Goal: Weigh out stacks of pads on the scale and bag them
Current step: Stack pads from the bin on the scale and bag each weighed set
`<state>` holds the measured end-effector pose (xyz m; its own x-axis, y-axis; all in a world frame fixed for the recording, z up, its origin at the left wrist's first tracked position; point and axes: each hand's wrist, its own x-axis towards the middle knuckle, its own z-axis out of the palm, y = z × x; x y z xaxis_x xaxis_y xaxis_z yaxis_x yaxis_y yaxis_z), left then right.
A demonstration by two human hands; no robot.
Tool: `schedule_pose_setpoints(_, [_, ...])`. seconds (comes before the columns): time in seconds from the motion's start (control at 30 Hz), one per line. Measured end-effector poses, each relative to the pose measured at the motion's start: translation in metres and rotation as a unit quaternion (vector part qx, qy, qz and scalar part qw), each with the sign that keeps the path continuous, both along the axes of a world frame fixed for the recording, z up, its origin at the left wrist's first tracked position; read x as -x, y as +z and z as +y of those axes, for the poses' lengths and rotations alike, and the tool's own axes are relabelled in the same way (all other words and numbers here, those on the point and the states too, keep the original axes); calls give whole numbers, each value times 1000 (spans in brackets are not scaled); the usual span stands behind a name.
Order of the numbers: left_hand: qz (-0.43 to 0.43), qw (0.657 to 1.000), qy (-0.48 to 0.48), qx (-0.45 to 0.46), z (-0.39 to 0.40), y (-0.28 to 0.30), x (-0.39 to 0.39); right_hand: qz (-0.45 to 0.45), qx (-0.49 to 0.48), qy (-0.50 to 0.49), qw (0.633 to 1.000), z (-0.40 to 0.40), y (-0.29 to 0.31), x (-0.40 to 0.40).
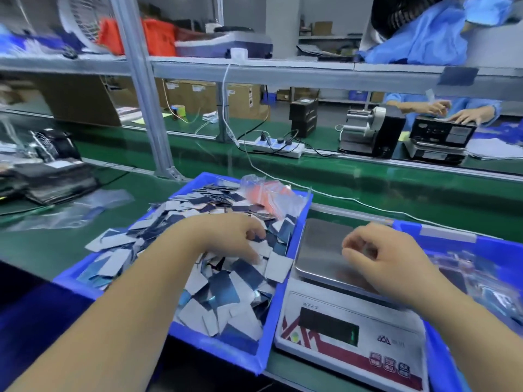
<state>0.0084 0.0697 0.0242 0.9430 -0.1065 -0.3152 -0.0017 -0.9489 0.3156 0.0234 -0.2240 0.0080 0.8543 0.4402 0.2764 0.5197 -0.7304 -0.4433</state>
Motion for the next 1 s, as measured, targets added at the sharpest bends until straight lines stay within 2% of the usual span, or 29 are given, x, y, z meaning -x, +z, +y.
schedule_pose_setpoints(0.17, [40,998,-10,-37,-8,0,2,4,-43,-8,999,-3,-1,1])
schedule_pose_setpoints(0.37, [52,985,-56,-155,-20,-2,3,16,-46,-20,999,-9,-4,-3])
schedule_pose_setpoints(0.67, [17,993,-21,-118,-24,-7,11,40,-49,-18,998,-6,-9,-1])
schedule_pose_setpoints(1.0, [28,989,-9,-147,-31,-3,17,22,-62,-12,998,-7,-9,0])
